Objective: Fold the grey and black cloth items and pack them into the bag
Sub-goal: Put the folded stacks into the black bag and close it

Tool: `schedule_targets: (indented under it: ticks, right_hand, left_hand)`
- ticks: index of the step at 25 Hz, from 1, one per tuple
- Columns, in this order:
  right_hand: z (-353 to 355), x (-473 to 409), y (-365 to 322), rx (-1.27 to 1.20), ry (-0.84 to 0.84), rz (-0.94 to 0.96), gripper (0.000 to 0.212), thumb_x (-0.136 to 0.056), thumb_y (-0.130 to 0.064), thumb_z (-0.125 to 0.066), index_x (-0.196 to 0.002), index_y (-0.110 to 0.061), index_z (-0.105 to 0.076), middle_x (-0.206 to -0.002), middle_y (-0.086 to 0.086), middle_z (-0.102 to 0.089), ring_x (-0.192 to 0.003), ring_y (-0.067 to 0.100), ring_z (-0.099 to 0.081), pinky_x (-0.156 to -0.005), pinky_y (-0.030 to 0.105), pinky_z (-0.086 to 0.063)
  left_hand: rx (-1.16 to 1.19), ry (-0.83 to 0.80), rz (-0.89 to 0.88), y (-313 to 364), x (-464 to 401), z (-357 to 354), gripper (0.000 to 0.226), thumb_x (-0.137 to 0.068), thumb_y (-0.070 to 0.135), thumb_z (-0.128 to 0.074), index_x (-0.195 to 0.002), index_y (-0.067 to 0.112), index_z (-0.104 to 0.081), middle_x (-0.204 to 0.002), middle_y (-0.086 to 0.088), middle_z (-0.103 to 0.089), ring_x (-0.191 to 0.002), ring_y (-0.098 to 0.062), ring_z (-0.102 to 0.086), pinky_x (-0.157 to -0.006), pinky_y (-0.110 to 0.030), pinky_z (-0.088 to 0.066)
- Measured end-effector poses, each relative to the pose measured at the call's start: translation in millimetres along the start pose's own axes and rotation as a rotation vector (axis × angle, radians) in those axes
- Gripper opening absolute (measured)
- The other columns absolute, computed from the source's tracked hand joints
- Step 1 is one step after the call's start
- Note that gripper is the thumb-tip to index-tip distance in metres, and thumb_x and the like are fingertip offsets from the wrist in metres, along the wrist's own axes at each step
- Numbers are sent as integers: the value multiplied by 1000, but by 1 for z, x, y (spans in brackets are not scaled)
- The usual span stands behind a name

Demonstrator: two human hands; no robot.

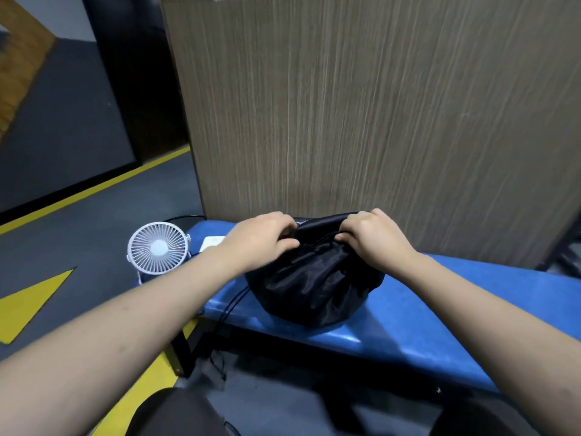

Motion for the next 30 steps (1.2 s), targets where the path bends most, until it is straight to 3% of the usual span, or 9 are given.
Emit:
schedule_targets:
  ticks: [4, 8, 13, 15, 18, 22, 27, 30]
  right_hand:
    - [2, 4, -7, -32, -6, -10, 21, -95, -34, -58, -91, -17, -71, -89, -1, -70, -92, 23, -65, -78, 34, -34]
    - [5, 7, -3, -63, -12, -25, 25, -99, -33, -53, -97, -16, -71, -95, 0, -70, -95, 23, -62, -84, 34, -36]
    - [5, 7, -9, -17, 40, 38, 29, -93, -30, -47, -77, -15, -67, -71, 0, -62, -71, 25, -60, -67, 32, -30]
    - [5, 7, -9, -23, 47, 50, 24, -91, -28, -54, -75, -15, -66, -69, 0, -61, -69, 25, -59, -66, 31, -30]
    - [5, 7, -12, -59, 42, 72, 19, -90, -30, -60, -80, -17, -69, -75, -2, -64, -75, 24, -60, -69, 31, -31]
    - [5, 6, -20, -6, 46, 83, 27, -92, -35, -53, -83, -16, -69, -76, -2, -64, -78, 23, -60, -71, 30, -29]
    - [1, 3, -26, 63, 102, 86, 21, -88, -33, -62, -78, -16, -70, -73, -2, -61, -74, 24, -59, -72, 35, -41]
    - [2, 3, -28, 59, 186, 102, 23, -85, -37, -64, -79, -17, -72, -80, -2, -59, -83, 23, -56, -90, 38, -43]
  left_hand:
    - [-1, 17, -122, 38, -17, -15, 37, -93, 51, -57, -126, 35, -57, -121, 11, -55, -115, -14, -53, -91, -36, -47]
    - [-7, 131, -218, 56, -20, -20, 27, -93, 49, -58, -111, 31, -67, -105, 8, -55, -101, -16, -52, -89, -38, -46]
    - [96, 145, -146, 68, -27, -15, 24, -92, 48, -59, -99, 25, -60, -95, 10, -58, -95, -13, -53, -81, -32, -44]
    - [97, 99, -130, 69, -28, -13, 21, -94, 44, -58, -95, 23, -55, -90, 9, -62, -90, -18, -57, -74, -35, -45]
    - [-82, 38, -158, 68, -28, -14, 13, -99, 35, -50, -101, 21, -51, -92, -1, -67, -87, -27, -62, -66, -36, -44]
    - [-451, 112, -263, 74, -24, -10, 12, -95, 19, -46, -104, 23, -51, -91, 2, -65, -86, -24, -65, -60, -33, -35]
    - [-535, 90, -270, 69, -17, -1, 16, -98, 20, -40, -108, 26, -51, -91, 3, -62, -84, -24, -65, -58, -33, -28]
    - [-542, 78, -241, 64, -14, 0, 14, -96, 19, -42, -106, 27, -49, -93, 3, -63, -85, -24, -66, -57, -32, -26]
Point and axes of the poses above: each hand's wrist, its own x-axis away from the middle knuckle, its own z-axis out of the back of the hand, y = z × x, the point moved 6 cm from there along -x, towards the middle knuckle
